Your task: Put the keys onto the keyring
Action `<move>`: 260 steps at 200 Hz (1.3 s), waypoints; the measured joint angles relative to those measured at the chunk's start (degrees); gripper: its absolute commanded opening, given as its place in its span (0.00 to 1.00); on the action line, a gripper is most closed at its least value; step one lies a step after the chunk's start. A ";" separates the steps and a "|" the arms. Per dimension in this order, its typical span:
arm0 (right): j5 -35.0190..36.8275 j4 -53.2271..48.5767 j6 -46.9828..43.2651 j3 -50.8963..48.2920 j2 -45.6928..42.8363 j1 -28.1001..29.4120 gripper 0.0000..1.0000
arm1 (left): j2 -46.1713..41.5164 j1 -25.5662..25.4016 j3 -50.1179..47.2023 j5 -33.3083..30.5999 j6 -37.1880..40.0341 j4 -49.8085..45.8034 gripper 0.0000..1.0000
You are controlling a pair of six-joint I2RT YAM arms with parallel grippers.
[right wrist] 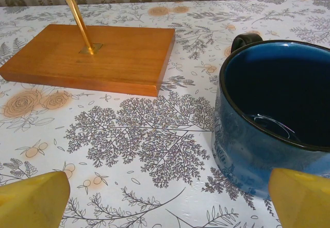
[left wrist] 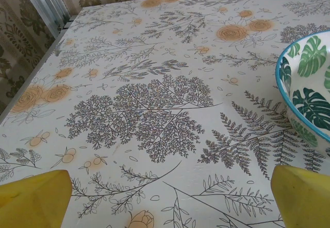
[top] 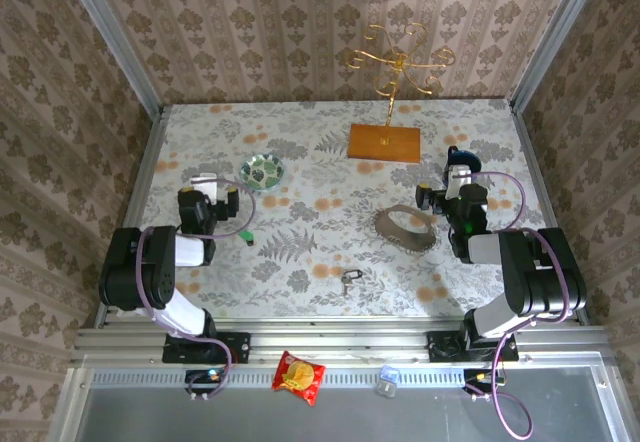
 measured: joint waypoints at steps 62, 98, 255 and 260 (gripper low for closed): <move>0.00 0.00 0.00 0.00 0.00 -0.02 1.00 | 0.00 0.02 0.00 0.02 0.00 0.00 1.00; 0.02 0.00 0.00 0.00 0.00 0.00 1.00 | 0.00 0.04 0.00 0.02 0.00 0.00 1.00; 0.33 -11.85 0.35 2.99 -6.25 0.00 0.91 | -7.13 1.18 -0.87 1.73 -0.04 -3.85 0.98; 0.50 -14.45 0.55 4.28 -7.72 0.07 0.90 | -9.07 1.16 -0.87 1.73 -0.04 -4.74 0.97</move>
